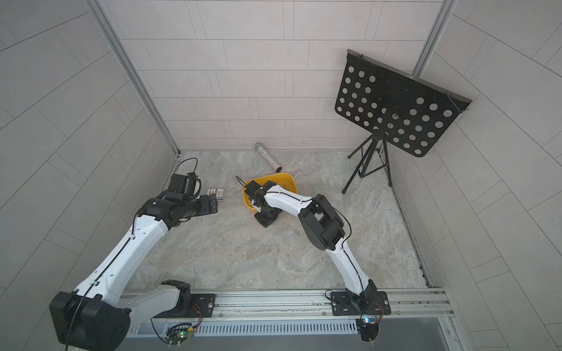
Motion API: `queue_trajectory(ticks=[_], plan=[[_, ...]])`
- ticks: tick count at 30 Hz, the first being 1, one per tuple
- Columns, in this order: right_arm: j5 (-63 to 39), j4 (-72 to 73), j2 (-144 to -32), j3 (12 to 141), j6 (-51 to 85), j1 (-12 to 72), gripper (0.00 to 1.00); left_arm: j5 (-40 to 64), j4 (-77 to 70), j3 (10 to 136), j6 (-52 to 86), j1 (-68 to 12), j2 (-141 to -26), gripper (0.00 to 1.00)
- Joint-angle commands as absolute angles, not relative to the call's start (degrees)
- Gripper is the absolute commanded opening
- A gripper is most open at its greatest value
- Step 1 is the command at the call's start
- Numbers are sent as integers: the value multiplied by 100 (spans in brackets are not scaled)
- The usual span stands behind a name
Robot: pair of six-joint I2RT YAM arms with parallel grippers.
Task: Put the screws on the desktop into the storage box
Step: Pick up the screw from the center of the board, then place the screw in the storage box.
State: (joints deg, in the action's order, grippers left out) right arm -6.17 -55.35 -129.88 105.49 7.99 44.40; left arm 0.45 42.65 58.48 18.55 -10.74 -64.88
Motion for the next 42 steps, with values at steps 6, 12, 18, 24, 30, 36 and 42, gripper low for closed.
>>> queue_trajectory(ticks=[6,12,18,24,30,36,42], plan=[[-563,-5787,-12554,10598,843,4562,0,53,4218,5842,1846,-1032,-6407,96],[-598,-5866,-12376,10578,852,4596,0,62,4217,5836,1847,-1027,-6407,96],[-668,-5941,-12210,10557,879,4656,0,69,4219,5836,1846,-1014,-6405,96],[-718,-6153,-11748,10553,897,4693,0,79,4208,5836,1846,-1009,-6407,96],[-628,-6328,-11345,10776,952,4685,0,110,4205,5836,1846,-995,-6416,96],[-285,-6513,-11616,11585,1016,4482,0,129,4201,5836,1841,-984,-6411,96],[-76,-6557,-12413,12502,1115,4044,0,138,4201,5836,1846,-967,-6406,96]])
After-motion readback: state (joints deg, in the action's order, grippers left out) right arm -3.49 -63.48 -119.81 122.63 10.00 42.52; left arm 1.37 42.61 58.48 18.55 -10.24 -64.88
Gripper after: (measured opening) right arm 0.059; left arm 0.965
